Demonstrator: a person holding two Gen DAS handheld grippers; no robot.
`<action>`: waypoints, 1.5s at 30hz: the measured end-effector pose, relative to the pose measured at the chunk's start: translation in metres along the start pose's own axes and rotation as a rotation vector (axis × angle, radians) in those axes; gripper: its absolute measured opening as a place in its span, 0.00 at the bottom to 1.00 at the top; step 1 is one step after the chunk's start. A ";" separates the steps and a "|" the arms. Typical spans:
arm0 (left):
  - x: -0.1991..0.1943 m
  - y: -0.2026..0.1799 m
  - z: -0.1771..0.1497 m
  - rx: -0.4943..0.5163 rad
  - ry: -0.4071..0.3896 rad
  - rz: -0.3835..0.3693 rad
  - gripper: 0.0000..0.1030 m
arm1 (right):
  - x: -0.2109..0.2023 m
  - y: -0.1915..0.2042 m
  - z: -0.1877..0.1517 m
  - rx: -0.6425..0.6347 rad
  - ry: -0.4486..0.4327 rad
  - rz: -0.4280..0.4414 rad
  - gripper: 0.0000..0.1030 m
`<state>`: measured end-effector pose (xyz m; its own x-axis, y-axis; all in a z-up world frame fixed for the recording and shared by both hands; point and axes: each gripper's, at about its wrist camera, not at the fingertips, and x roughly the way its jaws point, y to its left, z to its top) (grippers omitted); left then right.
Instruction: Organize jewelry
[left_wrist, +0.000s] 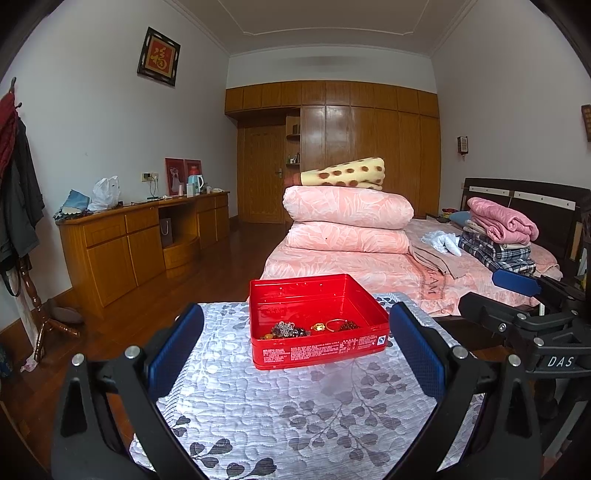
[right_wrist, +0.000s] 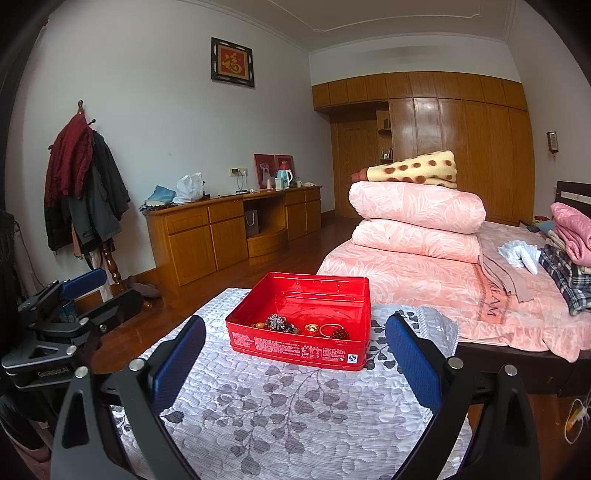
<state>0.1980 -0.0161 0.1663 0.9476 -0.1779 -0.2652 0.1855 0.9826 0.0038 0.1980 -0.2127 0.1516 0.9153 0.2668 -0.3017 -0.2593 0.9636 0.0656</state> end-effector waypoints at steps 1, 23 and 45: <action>0.000 0.000 0.000 -0.001 0.001 0.000 0.95 | 0.000 0.000 0.000 0.000 0.000 0.000 0.93; 0.001 -0.001 0.003 -0.009 0.011 -0.003 0.95 | -0.001 0.003 0.002 0.004 0.003 0.001 0.93; 0.004 -0.001 0.000 -0.023 0.019 -0.002 0.95 | 0.000 0.003 0.001 0.004 0.006 0.000 0.93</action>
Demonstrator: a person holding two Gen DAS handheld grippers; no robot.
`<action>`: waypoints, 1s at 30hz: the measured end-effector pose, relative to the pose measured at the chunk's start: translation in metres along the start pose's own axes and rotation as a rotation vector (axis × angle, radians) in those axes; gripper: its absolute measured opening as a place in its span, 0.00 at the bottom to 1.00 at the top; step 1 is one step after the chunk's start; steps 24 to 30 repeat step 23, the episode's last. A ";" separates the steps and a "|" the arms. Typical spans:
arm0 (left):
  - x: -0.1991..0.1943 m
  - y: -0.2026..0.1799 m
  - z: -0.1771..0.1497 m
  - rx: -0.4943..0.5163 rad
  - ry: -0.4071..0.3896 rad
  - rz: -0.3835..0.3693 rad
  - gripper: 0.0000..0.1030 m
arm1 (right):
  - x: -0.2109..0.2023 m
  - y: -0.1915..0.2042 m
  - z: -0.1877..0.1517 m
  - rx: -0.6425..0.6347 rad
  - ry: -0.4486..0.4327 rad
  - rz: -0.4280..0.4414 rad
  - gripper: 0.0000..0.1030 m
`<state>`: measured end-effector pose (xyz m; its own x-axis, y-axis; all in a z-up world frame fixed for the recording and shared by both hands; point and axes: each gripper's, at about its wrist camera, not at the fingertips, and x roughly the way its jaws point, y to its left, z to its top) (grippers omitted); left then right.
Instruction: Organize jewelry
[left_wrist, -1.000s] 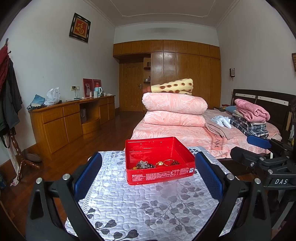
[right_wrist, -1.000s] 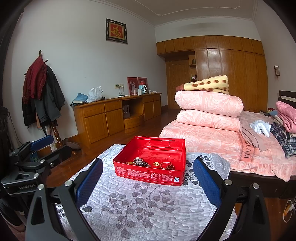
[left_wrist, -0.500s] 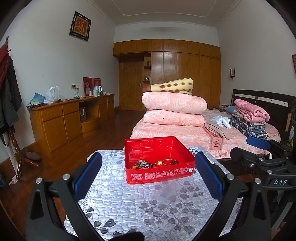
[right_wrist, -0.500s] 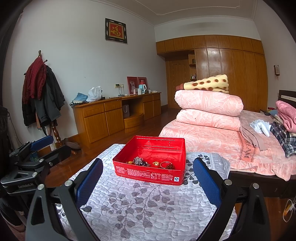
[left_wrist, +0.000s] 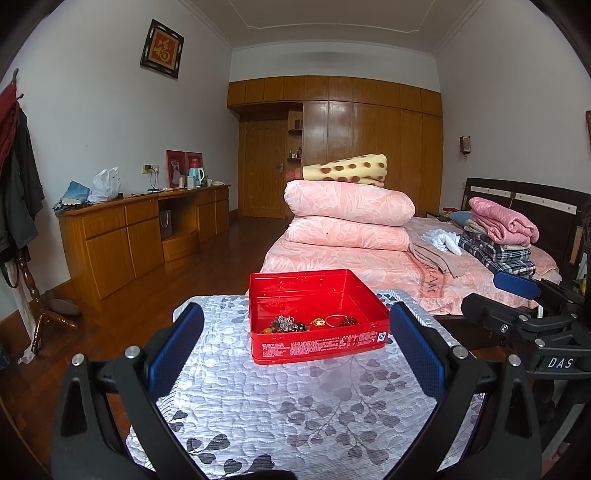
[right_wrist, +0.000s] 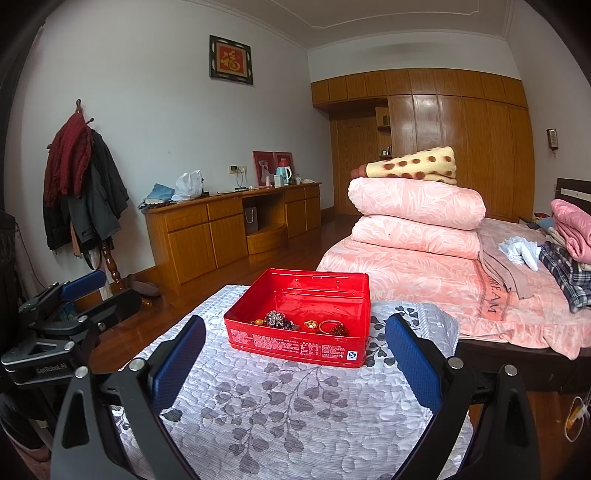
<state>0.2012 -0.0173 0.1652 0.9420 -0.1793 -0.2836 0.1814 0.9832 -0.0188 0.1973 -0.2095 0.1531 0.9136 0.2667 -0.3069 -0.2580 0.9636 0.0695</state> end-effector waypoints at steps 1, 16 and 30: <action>0.000 0.000 0.000 -0.001 0.000 0.000 0.95 | 0.000 0.000 0.000 0.000 0.000 -0.001 0.93; 0.001 -0.002 -0.004 -0.010 0.004 -0.007 0.95 | 0.003 -0.006 -0.007 0.006 0.007 -0.002 0.93; 0.001 0.001 -0.004 -0.013 0.005 -0.005 0.95 | 0.002 -0.005 -0.008 0.006 0.008 -0.001 0.93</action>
